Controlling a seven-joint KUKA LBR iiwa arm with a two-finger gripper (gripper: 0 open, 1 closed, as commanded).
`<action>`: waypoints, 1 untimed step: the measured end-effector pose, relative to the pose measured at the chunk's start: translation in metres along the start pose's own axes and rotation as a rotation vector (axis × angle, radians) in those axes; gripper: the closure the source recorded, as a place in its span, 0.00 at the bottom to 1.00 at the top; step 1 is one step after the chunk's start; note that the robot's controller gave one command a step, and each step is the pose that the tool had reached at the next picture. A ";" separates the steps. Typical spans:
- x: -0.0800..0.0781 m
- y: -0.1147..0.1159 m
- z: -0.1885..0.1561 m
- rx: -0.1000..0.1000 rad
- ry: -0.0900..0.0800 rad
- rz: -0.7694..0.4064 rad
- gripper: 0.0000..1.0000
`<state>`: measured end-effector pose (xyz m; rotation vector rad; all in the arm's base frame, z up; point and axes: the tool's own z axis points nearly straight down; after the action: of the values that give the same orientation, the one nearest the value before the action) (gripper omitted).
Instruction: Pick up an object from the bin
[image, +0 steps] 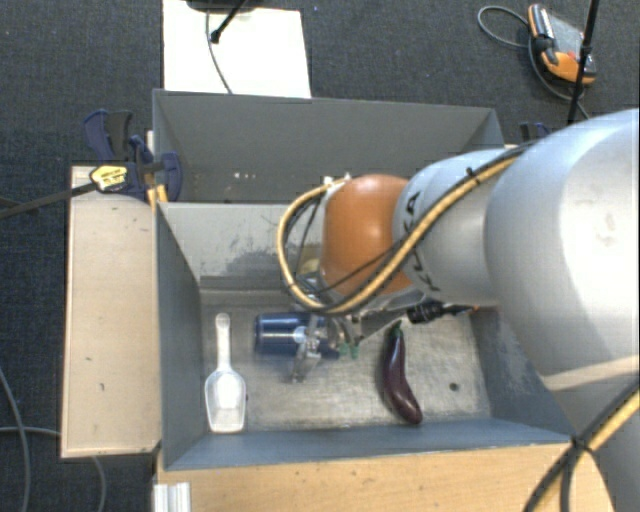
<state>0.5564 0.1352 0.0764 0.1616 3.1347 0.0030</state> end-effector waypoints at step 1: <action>0.000 0.000 -0.003 0.000 0.001 0.000 1.00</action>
Offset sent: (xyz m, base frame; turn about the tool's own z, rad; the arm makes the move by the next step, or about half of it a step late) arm 0.0001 -0.0002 0.0016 0.0000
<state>0.5565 0.1351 0.0791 0.1617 3.1355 0.0023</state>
